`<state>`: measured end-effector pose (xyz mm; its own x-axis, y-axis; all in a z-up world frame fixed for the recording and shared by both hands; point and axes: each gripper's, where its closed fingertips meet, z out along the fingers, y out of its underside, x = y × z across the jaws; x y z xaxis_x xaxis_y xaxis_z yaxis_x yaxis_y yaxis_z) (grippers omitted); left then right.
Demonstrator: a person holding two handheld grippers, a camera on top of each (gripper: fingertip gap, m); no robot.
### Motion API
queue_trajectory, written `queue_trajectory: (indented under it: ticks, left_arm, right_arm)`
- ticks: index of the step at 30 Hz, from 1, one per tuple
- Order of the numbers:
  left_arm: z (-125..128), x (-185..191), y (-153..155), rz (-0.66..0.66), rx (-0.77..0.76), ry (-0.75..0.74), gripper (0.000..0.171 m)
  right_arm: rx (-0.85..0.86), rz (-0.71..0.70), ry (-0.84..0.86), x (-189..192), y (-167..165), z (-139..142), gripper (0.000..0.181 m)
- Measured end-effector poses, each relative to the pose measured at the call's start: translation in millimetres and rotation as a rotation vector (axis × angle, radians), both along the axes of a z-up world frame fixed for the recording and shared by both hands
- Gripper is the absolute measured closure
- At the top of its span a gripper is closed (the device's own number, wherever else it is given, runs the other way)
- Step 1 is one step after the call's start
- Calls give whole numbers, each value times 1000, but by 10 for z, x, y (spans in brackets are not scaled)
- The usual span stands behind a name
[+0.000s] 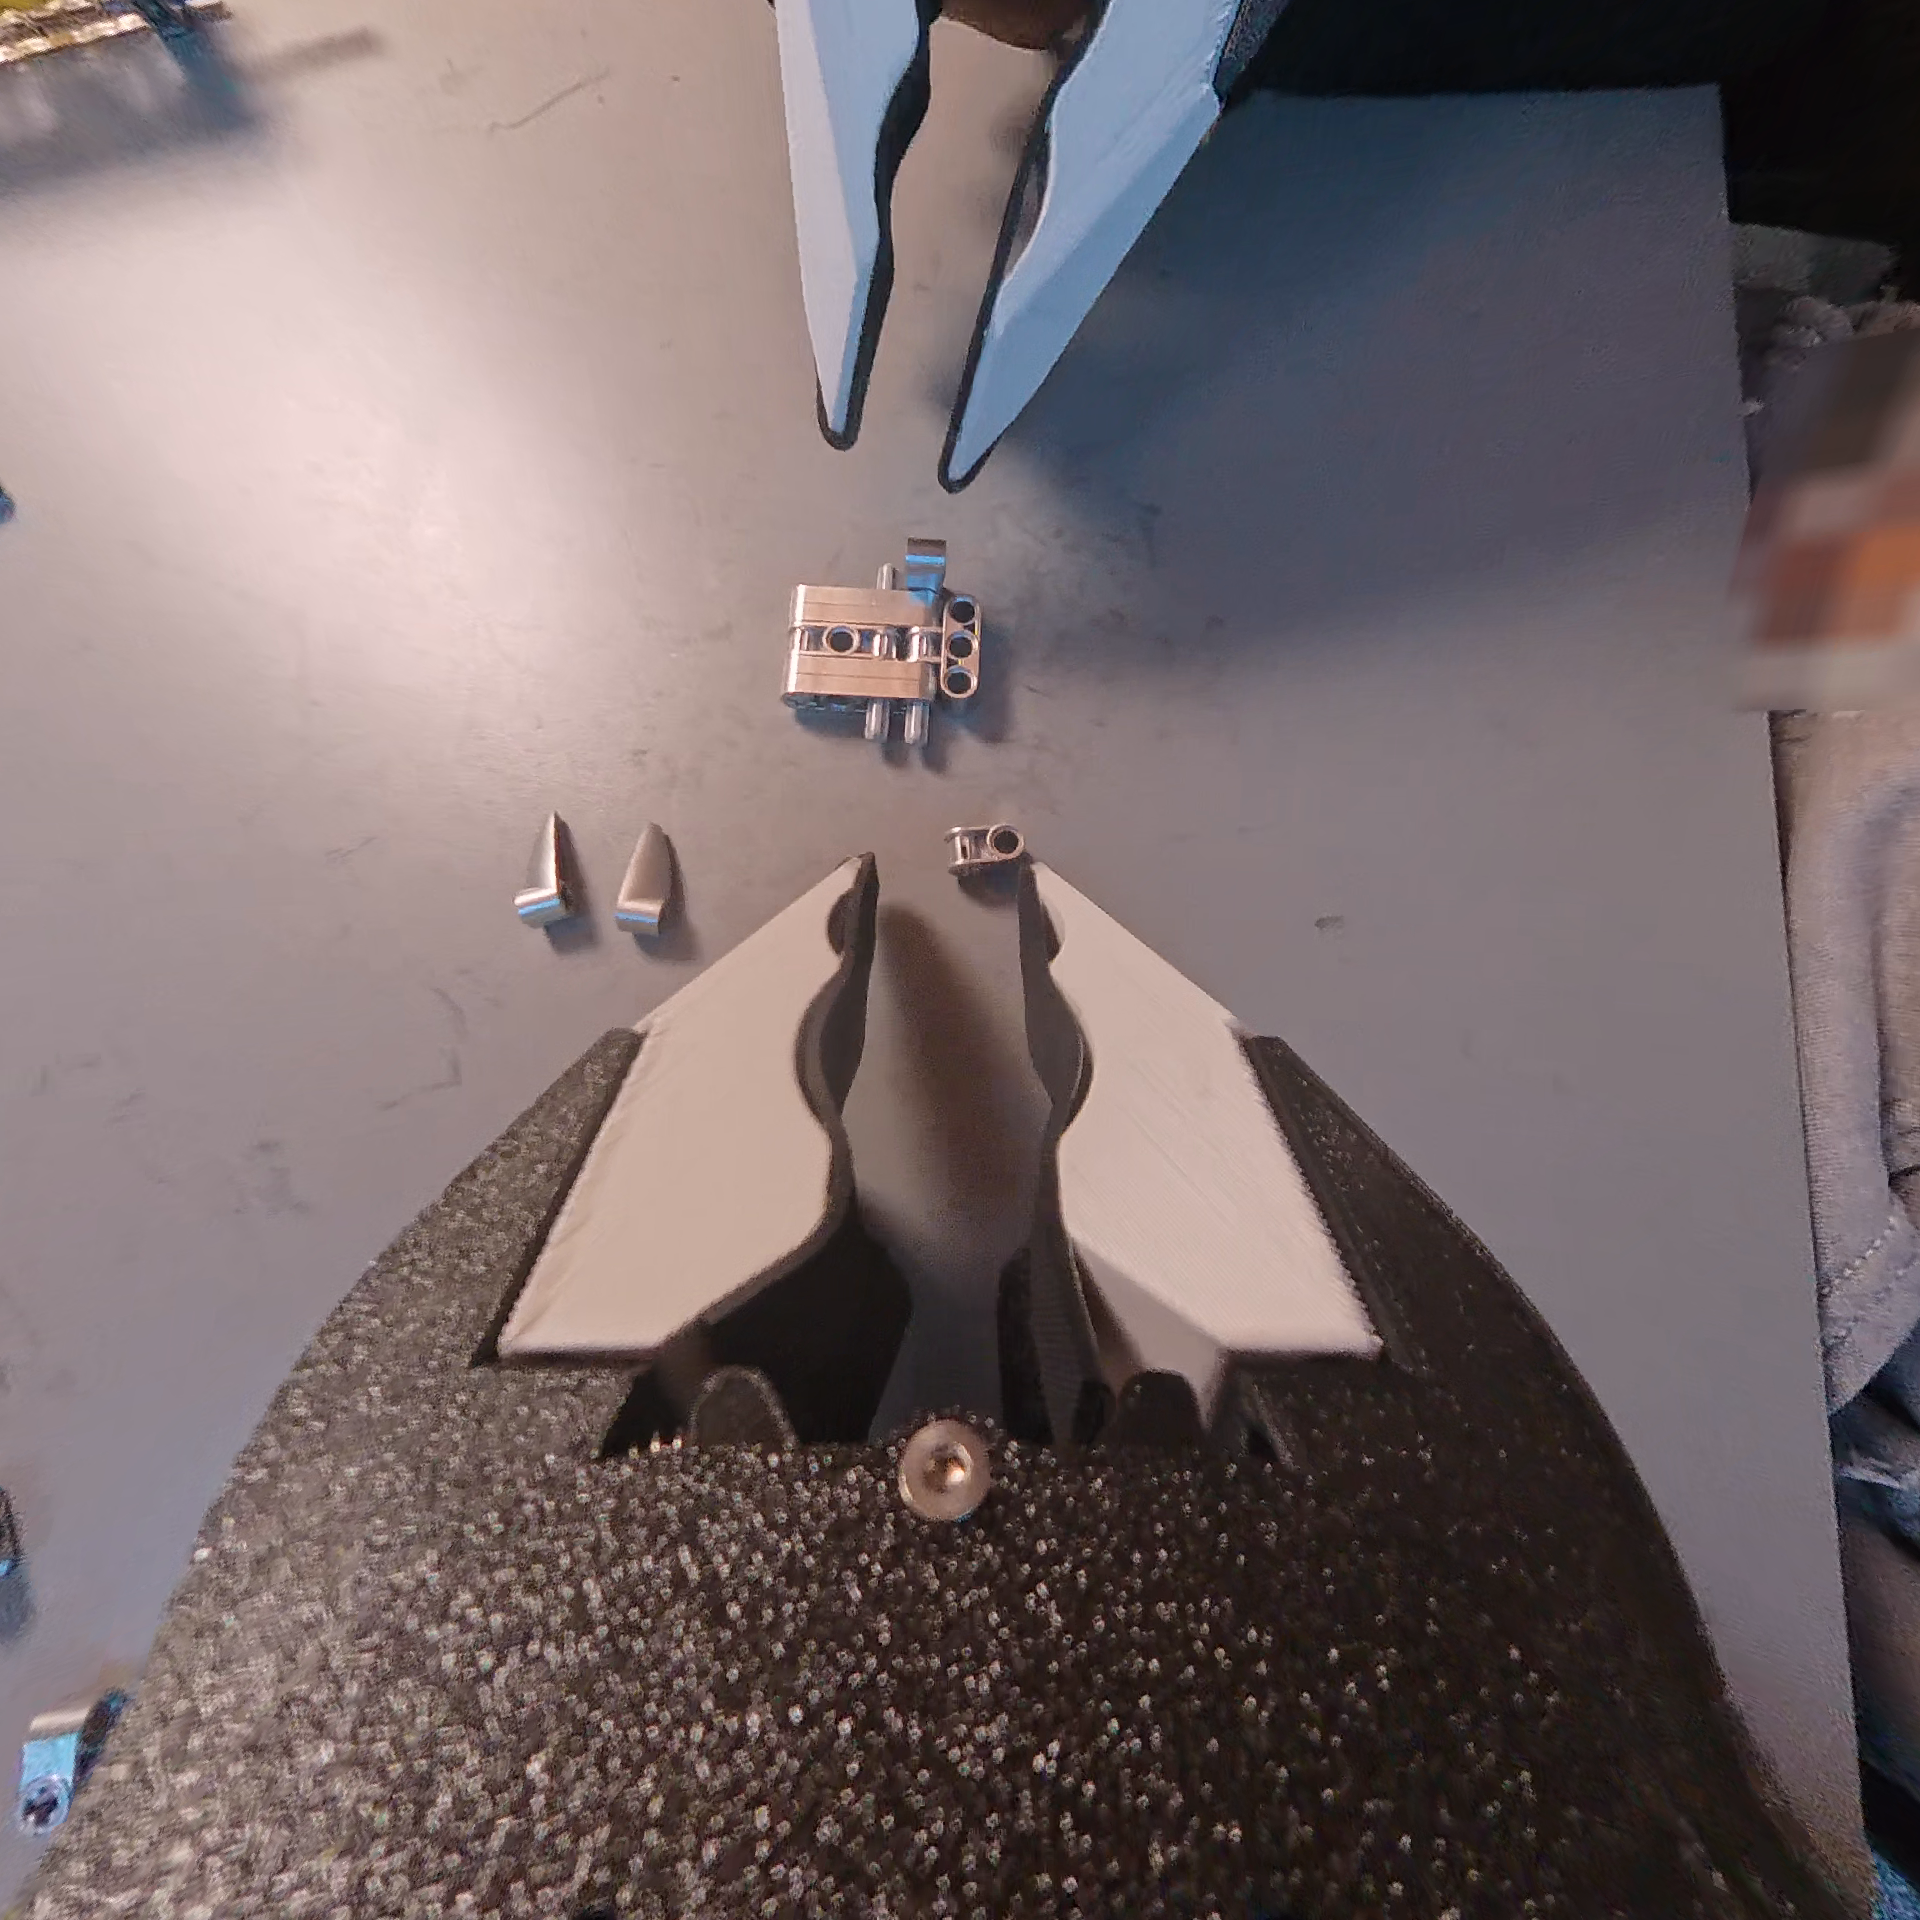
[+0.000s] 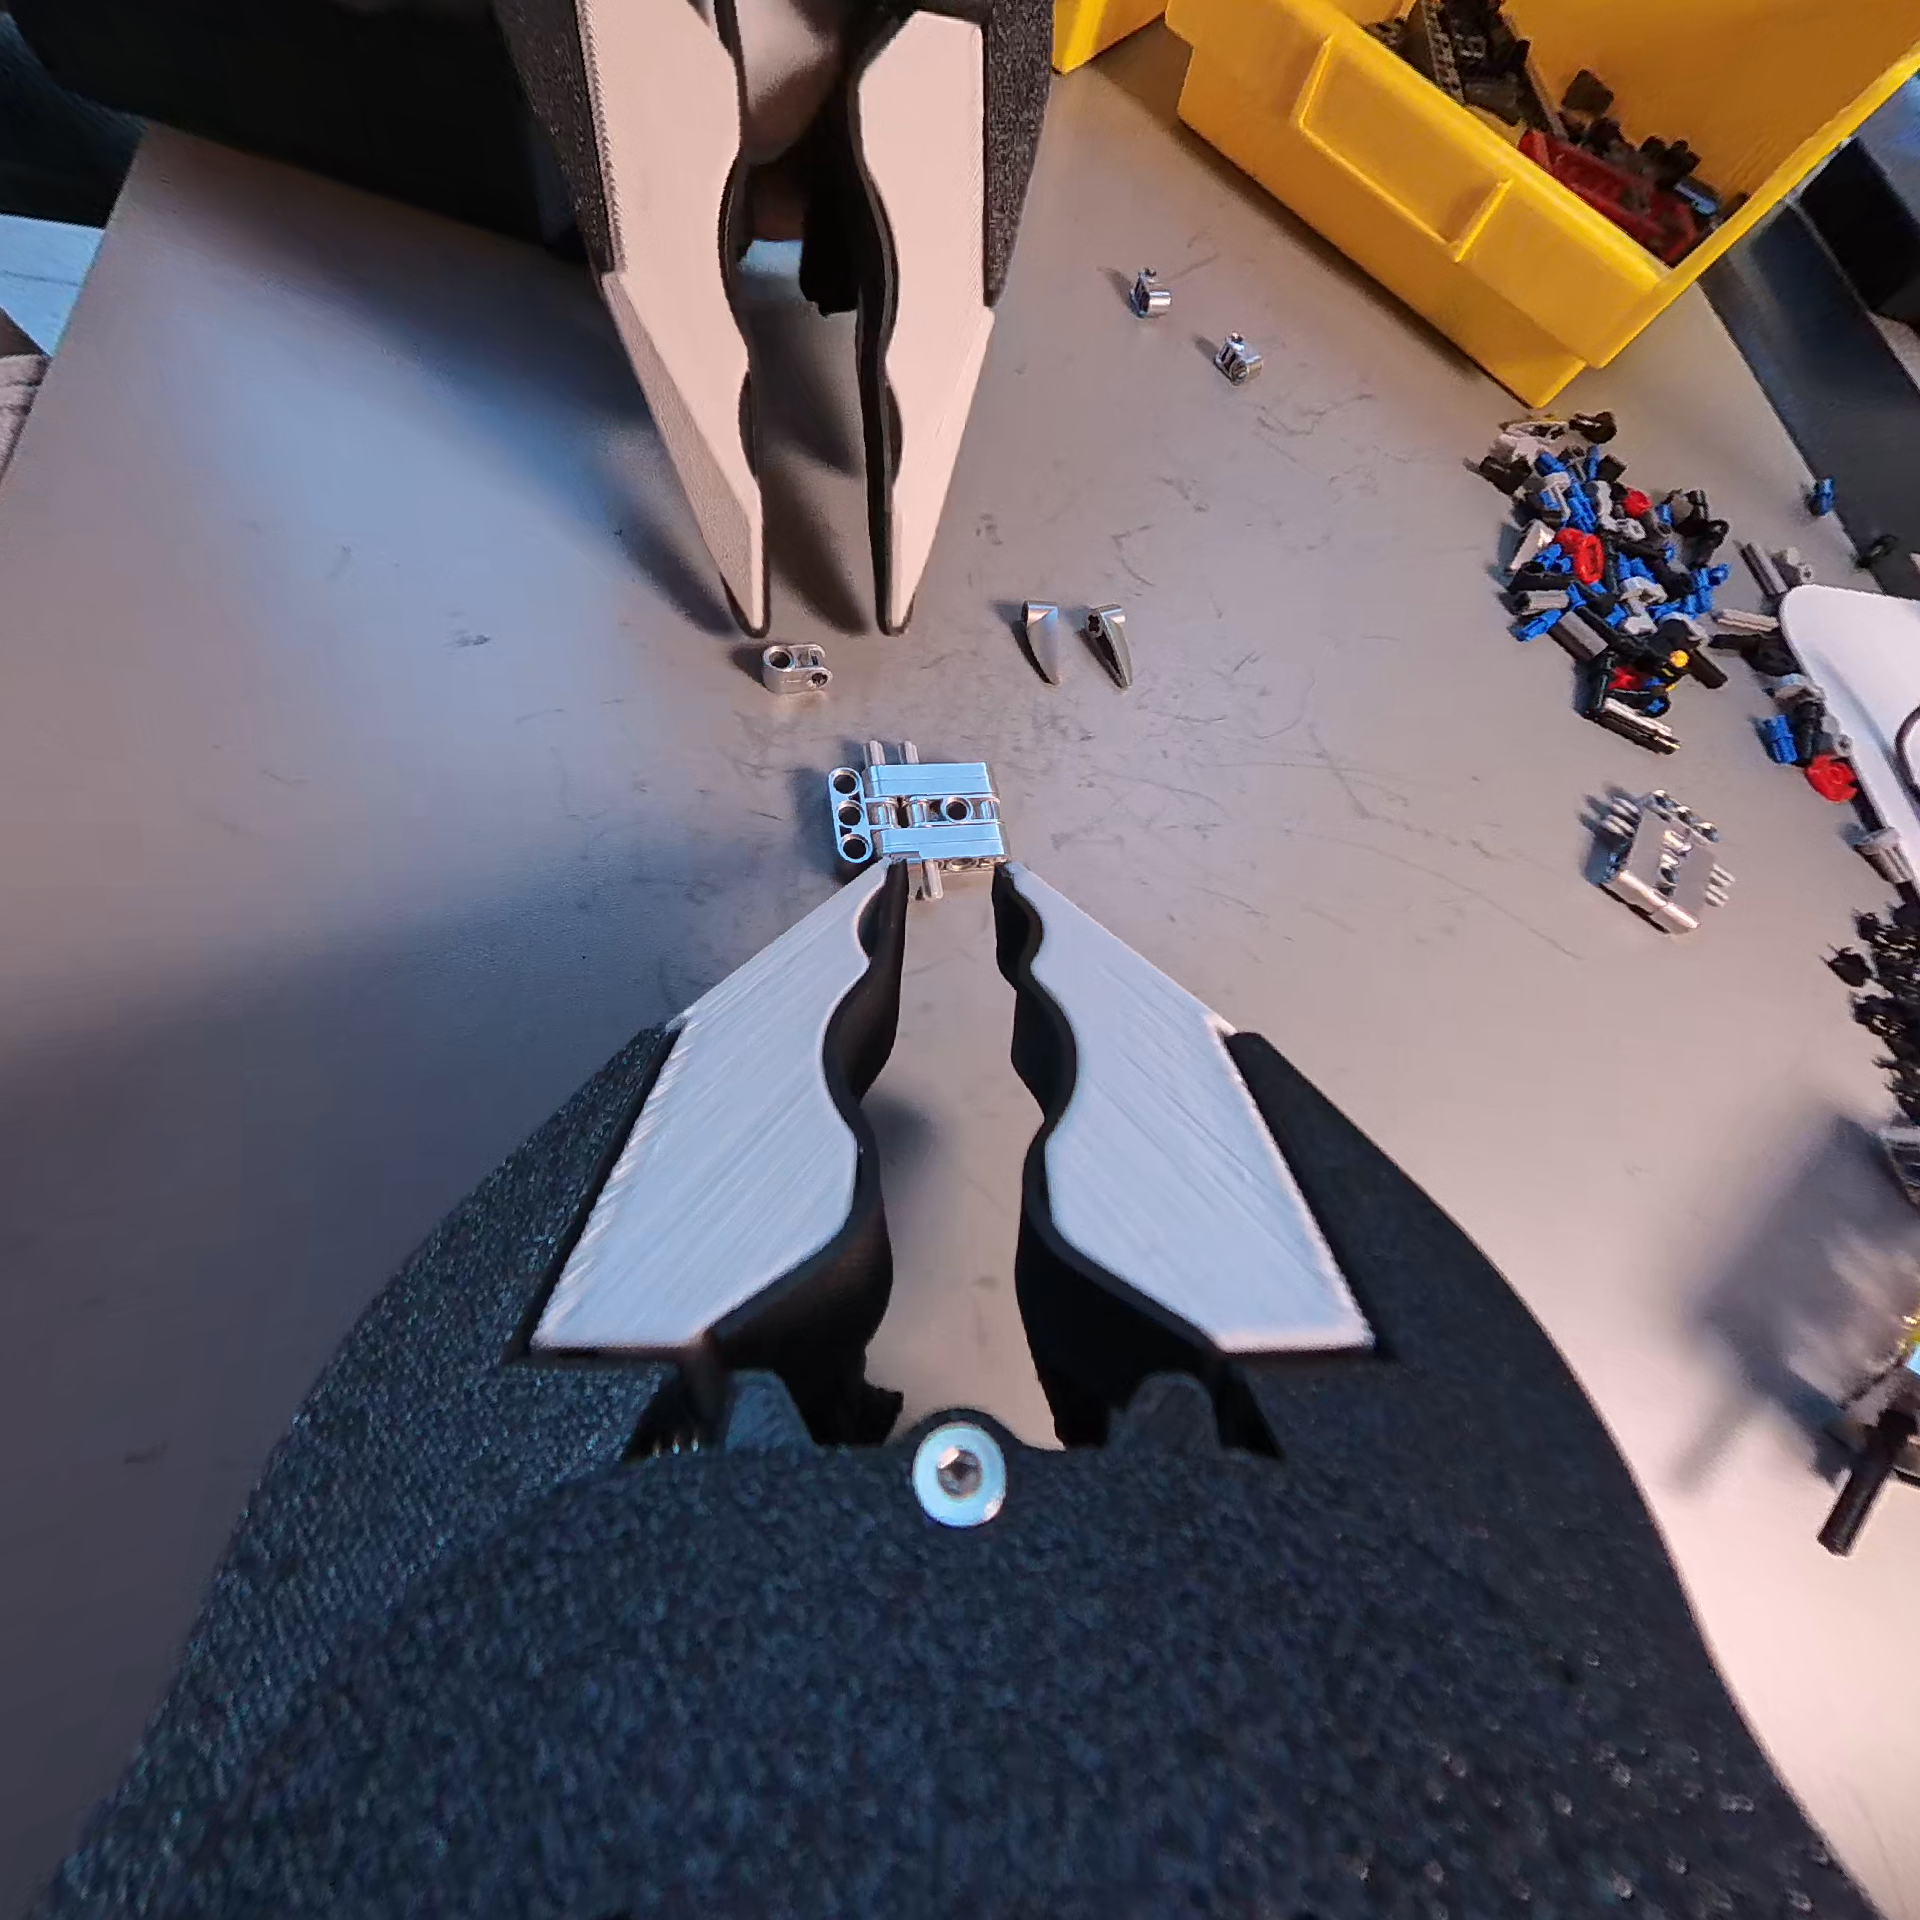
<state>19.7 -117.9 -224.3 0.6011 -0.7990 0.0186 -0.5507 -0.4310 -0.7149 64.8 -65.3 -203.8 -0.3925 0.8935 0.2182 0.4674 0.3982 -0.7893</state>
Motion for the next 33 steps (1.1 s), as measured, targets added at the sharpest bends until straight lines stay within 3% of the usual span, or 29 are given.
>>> queue_trajectory:
  ticks: [9, 33]
  left_arm:
    - [-49, 136, -78, -79, -14, 7, 157]
    - [-12, 48, -82, -45, -11, 7, 157]
  right_arm:
    - [1, 2, -7, 16, -8, -11, 165]
    - [0, 29, -44, 48, -62, -71, 161]
